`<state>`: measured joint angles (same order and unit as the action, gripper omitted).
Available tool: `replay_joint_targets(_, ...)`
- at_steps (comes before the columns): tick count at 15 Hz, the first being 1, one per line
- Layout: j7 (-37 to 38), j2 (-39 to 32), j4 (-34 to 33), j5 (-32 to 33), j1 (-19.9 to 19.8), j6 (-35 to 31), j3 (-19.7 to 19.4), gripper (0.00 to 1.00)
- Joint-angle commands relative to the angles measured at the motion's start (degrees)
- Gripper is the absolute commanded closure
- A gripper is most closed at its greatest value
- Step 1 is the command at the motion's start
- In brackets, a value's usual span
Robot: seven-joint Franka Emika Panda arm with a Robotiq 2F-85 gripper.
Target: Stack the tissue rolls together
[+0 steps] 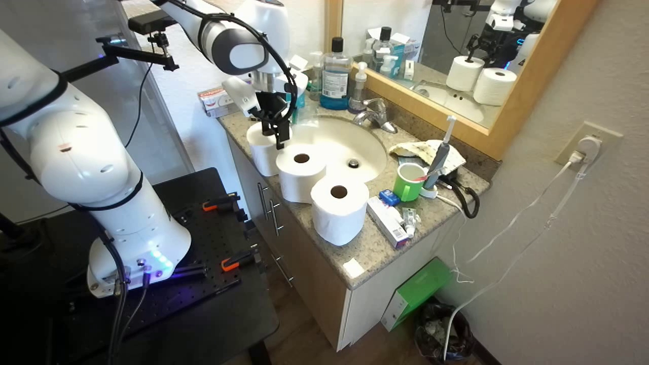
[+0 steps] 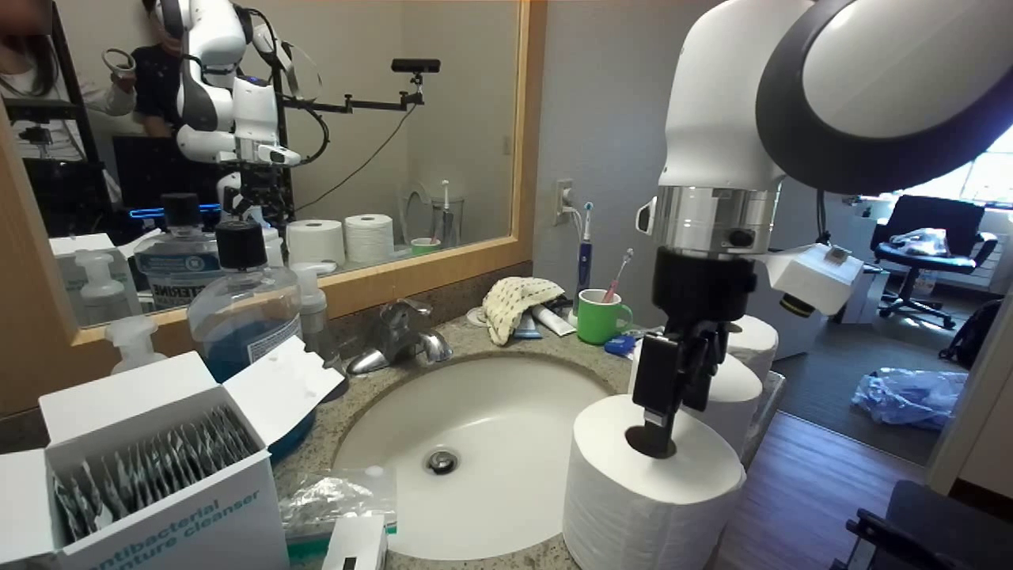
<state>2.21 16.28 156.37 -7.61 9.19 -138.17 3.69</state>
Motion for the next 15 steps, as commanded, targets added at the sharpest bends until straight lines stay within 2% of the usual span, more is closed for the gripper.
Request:
replay_joint_targets(1,-2.9,-1.4,-1.4,-1.4,-0.4,-0.3,-0.5,0.00)
replay_joint_targets(9,-7.2,-6.2,-4.0,-3.9,-0.1,-0.8,-1.0,0.00)
replay_joint_targets(15,-6.8,-9.3,-4.8,-3.8,-1.1,-1.0,-0.6,0.00)
